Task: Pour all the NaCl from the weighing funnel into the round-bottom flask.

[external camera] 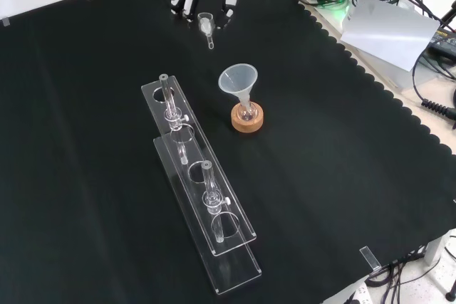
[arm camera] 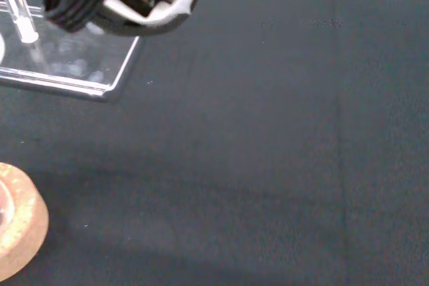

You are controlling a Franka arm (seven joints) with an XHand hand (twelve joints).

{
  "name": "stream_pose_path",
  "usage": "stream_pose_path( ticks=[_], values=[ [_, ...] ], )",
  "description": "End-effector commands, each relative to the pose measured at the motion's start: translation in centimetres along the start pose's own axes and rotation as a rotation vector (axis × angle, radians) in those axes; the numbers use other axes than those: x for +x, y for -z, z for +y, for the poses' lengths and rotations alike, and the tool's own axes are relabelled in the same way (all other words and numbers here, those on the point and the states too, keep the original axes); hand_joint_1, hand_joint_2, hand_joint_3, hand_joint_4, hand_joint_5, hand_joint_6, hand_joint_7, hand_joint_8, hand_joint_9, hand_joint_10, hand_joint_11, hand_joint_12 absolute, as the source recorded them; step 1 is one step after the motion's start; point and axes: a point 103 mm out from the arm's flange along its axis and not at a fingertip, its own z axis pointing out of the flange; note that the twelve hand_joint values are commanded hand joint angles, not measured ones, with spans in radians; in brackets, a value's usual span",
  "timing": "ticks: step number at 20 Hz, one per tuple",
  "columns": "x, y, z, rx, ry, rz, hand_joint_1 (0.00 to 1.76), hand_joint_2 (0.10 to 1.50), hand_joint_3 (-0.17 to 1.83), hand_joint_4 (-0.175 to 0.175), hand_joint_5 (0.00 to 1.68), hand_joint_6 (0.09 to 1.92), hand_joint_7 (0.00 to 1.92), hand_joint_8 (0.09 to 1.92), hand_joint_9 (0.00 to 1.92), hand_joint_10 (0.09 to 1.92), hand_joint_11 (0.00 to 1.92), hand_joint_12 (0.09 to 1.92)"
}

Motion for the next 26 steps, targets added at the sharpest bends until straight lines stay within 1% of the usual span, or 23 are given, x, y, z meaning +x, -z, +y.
stream_pose_path(
  ticks=[1,5,9,11,19,26],
  values=[
    [0.9,0.7,-2.0,0.015,0.007,-0.003,1.10,0.68,0.66,0.175,1.20,0.81,0.55,0.68,0.97,0.47,0.67,1.19],
    [1.5,0.9,-2.4,0.029,0.019,-0.016,1.10,0.68,0.66,0.175,1.20,0.81,0.54,0.68,0.97,0.47,0.67,1.20],
    [2.1,1.1,-2.5,0.058,0.041,-0.067,1.10,0.68,0.66,0.175,1.20,0.81,0.54,0.68,0.97,0.47,0.66,1.20],
    [2.4,1.0,-2.4,0.078,0.048,-0.095,1.10,0.68,0.66,0.175,1.20,0.81,0.54,0.68,0.97,0.47,0.66,1.20],
    [3.3,0.6,-1.3,0.128,0.061,-0.139,1.10,0.68,0.67,0.175,1.20,0.81,0.54,0.68,0.97,0.47,0.66,1.20],
    [4.2,0.4,-0.5,0.147,0.078,-0.234,1.10,0.68,0.67,0.175,1.20,0.81,0.54,0.68,0.97,0.47,0.66,1.21]
  ],
)
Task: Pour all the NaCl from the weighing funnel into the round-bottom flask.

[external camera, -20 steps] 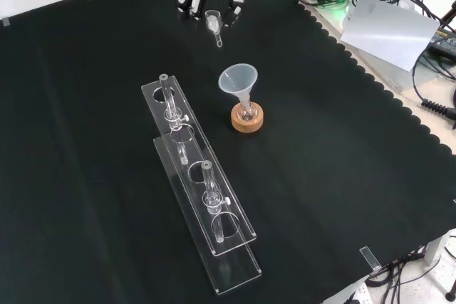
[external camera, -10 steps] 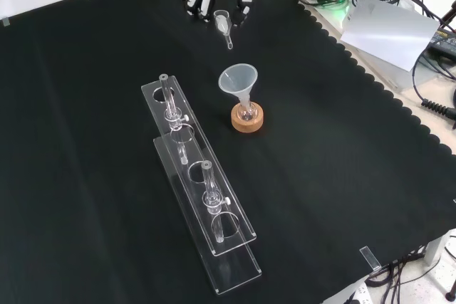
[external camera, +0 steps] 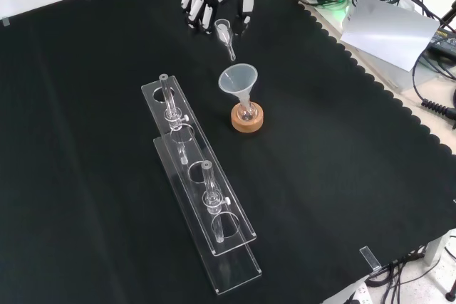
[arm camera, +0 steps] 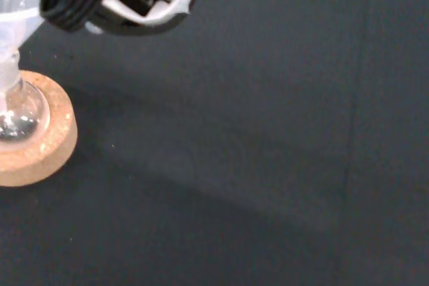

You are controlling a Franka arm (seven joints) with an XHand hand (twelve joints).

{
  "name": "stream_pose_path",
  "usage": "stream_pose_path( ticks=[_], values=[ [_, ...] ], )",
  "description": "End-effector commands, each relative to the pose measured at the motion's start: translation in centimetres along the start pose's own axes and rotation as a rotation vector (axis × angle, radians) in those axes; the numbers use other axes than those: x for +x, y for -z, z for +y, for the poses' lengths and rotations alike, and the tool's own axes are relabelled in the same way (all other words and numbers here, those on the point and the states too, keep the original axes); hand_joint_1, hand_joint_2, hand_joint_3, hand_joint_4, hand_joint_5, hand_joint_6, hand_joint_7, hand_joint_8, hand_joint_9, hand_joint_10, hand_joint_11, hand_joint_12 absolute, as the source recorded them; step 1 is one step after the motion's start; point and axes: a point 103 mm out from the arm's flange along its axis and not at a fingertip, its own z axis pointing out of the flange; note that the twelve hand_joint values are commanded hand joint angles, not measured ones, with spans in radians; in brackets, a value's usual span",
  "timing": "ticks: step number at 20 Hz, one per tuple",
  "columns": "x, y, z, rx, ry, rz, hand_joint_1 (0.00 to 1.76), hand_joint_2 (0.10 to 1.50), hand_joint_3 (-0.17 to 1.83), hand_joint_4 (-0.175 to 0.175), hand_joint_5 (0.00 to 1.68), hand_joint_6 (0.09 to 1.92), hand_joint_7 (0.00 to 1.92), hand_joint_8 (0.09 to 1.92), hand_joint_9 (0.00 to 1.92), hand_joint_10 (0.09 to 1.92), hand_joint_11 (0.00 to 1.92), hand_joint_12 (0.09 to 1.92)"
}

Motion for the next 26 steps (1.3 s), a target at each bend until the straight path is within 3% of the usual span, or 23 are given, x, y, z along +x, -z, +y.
stream_pose_path(
  ticks=[1,14,26],
  values=[
    [0.4,0.0,0.6,0.015,0.002,-0.066,1.10,0.68,0.67,0.175,1.20,0.81,0.54,0.68,0.97,0.47,0.66,1.21],
    [0.7,0.2,0.8,0.041,0.002,-0.129,1.10,0.68,0.67,0.175,1.20,0.82,0.54,0.68,0.97,0.47,0.66,1.21],
    [2.0,1.0,0.9,0.065,0.021,-0.250,1.10,0.68,0.67,0.175,1.19,0.82,0.54,0.68,0.97,0.48,0.66,1.21]
  ],
)
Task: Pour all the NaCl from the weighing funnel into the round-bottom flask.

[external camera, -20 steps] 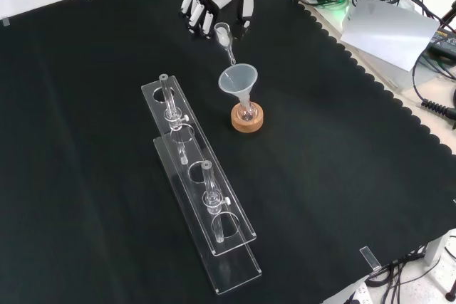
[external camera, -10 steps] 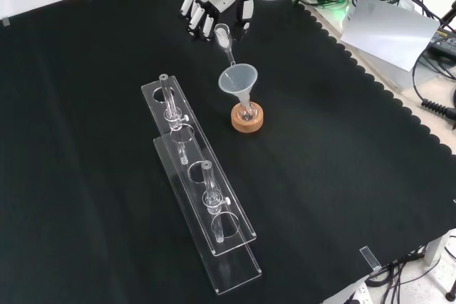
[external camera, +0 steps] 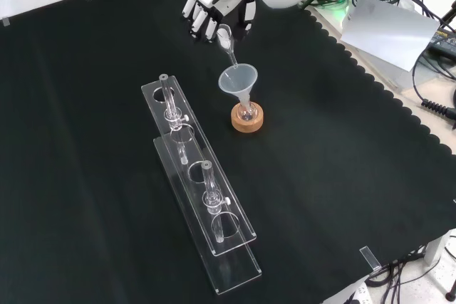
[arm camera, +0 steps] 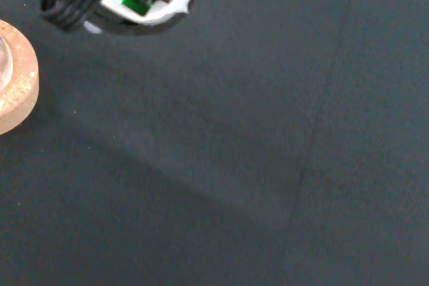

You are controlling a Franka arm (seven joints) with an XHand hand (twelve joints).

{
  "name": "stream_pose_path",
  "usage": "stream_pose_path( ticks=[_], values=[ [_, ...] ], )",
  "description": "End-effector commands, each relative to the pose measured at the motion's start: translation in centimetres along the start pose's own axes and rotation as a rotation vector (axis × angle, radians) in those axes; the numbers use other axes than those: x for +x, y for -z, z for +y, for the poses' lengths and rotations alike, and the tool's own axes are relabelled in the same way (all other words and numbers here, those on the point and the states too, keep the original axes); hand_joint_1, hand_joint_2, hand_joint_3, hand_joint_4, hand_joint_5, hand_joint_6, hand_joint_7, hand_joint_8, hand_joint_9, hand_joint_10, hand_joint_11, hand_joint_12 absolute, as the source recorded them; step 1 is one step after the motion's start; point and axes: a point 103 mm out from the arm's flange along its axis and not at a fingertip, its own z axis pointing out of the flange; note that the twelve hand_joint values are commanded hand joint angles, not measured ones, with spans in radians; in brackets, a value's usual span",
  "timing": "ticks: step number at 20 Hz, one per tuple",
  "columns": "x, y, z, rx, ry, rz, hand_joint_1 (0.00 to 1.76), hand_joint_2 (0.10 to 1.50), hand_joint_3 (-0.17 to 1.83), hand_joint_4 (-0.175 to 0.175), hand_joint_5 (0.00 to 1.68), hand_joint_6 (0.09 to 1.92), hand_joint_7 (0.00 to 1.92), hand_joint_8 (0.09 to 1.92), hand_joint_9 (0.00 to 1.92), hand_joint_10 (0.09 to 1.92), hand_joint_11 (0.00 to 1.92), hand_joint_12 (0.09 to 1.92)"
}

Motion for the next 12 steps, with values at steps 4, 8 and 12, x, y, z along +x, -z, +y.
stream_pose_path(
  ticks=[4,8,12],
  values=[
    [0.63,0.69,0.02,0.007,0.006,-0.071,1.10,0.68,0.67,0.175,1.19,0.82,0.54,0.68,0.97,0.48,0.66,1.21],
    [0.54,0.96,-0.01,0.007,0.006,-0.075,1.10,0.68,0.67,0.175,1.19,0.82,0.54,0.68,0.97,0.48,0.66,1.21],
    [0.58,1.14,0.06,0.012,0.005,-0.095,1.10,0.68,0.67,0.175,1.19,0.82,0.54,0.68,0.97,0.48,0.66,1.21]
  ],
)
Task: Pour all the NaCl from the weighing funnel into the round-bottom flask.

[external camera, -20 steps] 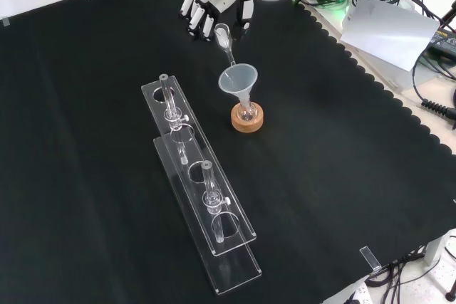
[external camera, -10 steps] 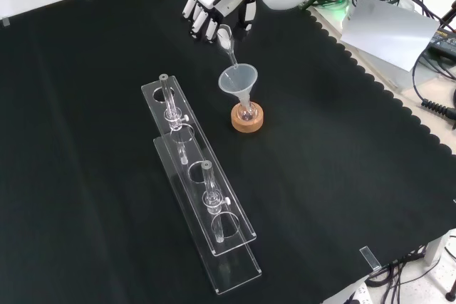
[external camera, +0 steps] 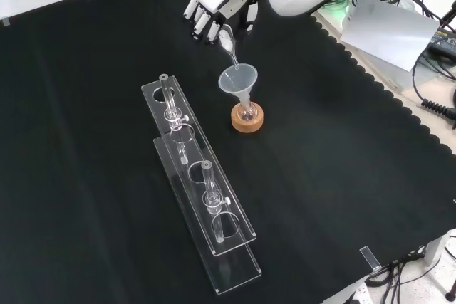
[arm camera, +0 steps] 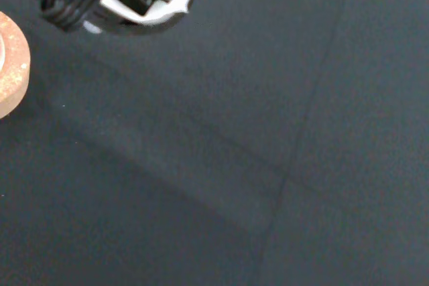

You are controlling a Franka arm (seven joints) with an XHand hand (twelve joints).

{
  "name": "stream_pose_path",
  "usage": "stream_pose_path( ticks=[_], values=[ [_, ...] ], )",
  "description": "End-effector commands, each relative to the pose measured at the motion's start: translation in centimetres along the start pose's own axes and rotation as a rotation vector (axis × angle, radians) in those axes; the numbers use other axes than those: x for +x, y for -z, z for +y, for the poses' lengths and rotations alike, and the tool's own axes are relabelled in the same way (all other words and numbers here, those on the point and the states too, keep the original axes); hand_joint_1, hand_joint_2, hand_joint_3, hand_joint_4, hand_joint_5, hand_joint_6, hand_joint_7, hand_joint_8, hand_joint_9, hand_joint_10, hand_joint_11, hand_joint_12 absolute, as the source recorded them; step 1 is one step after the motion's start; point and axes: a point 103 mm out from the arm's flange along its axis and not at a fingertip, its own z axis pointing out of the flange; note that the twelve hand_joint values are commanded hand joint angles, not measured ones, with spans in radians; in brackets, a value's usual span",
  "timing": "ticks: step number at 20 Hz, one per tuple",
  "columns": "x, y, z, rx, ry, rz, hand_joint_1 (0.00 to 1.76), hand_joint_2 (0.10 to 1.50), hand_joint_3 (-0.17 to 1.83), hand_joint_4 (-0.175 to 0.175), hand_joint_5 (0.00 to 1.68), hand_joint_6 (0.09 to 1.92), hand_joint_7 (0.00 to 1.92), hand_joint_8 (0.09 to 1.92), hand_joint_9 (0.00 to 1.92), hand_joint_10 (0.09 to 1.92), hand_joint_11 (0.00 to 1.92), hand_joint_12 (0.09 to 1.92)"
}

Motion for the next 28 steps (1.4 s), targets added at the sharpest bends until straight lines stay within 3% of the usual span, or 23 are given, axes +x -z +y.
stream_pose_path(
  ticks=[1,8,22,28],
  values=[
    [0.1,0.2,0.1,0.006,0.000,-0.024,1.10,0.68,0.67,0.175,1.19,0.82,0.54,0.68,0.97,0.48,0.66,1.21],
    [0.5,0.7,0.2,0.010,0.001,-0.091,1.10,0.68,0.67,0.175,1.19,0.82,0.54,0.68,0.97,0.48,0.67,1.20],
    [0.9,1.7,0.2,0.022,-0.006,-0.154,1.10,0.68,0.67,0.175,1.19,0.82,0.53,0.67,0.97,0.47,0.67,1.20],
    [1.4,2.3,0.2,0.029,-0.014,-0.219,1.10,0.68,0.67,0.175,1.19,0.82,0.53,0.67,0.97,0.47,0.67,1.20]
  ],
)
